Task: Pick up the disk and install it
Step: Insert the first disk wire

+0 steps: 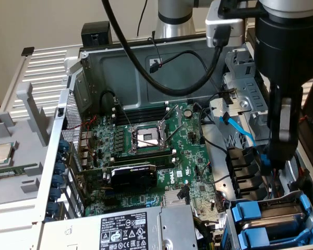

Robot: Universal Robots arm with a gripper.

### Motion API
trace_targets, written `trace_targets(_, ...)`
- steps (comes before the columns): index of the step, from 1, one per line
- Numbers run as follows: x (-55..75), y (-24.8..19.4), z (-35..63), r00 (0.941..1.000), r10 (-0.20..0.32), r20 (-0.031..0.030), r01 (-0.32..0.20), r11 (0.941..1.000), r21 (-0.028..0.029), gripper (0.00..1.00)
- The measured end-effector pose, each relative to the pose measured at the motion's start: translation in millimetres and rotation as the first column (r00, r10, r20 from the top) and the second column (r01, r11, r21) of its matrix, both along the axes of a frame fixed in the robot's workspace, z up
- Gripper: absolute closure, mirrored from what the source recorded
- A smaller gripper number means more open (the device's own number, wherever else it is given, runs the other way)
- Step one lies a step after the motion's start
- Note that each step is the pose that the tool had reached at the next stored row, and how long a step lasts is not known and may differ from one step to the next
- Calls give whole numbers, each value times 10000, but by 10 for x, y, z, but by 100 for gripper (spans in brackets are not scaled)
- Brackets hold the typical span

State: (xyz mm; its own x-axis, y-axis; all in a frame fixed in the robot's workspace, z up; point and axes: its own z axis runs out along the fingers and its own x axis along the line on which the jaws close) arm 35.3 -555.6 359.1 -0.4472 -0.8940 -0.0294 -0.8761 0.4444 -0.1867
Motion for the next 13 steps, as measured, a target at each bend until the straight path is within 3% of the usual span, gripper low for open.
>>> trace_targets(12,-1,0,3,9995,-136,291,145,9994,-309,65)
trace_targets(13,-1,0,3,9995,-148,296,158,9994,-319,58)
